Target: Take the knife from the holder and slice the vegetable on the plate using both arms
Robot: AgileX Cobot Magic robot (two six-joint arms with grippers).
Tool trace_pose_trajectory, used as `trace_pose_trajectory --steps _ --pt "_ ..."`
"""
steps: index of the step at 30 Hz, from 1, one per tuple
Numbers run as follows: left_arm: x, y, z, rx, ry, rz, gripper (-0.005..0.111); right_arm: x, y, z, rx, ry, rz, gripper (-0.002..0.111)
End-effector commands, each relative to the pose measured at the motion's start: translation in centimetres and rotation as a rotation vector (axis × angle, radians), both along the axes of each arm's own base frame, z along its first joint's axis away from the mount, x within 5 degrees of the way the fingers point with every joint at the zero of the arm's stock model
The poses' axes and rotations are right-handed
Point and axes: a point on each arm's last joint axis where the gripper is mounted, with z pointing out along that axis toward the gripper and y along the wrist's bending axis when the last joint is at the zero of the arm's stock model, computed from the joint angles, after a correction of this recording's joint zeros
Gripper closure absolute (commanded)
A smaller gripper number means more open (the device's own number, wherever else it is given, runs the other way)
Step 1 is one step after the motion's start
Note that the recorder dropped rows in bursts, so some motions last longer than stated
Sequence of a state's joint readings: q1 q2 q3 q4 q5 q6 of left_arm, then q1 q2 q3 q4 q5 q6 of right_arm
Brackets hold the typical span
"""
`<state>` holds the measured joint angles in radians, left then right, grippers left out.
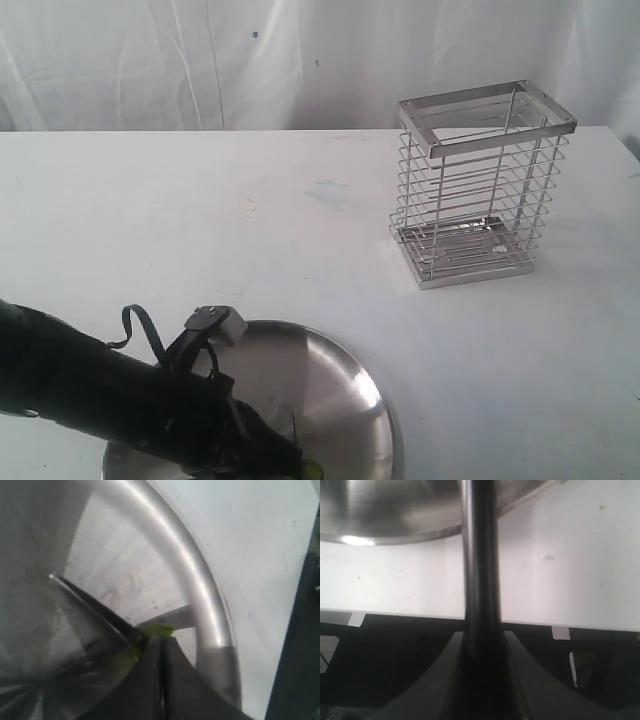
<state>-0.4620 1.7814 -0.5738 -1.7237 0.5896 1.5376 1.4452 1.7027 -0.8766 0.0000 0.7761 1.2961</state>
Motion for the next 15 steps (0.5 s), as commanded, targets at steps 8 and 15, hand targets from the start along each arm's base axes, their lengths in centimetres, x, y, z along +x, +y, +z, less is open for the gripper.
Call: trace_pose_trajectory --steps 8,15 --pt "0.4 -0.1 -1.6 0.054 0.031 0.022 0.107 -0.9 0.2 0.2 0.011 0.096 0.01 0.108" --pt "0.6 -0.2 -1.5 0.051 0.025 0.022 0.107 -1.4 -0.7 -0.6 -0.026 0.143 0.013 0.108"
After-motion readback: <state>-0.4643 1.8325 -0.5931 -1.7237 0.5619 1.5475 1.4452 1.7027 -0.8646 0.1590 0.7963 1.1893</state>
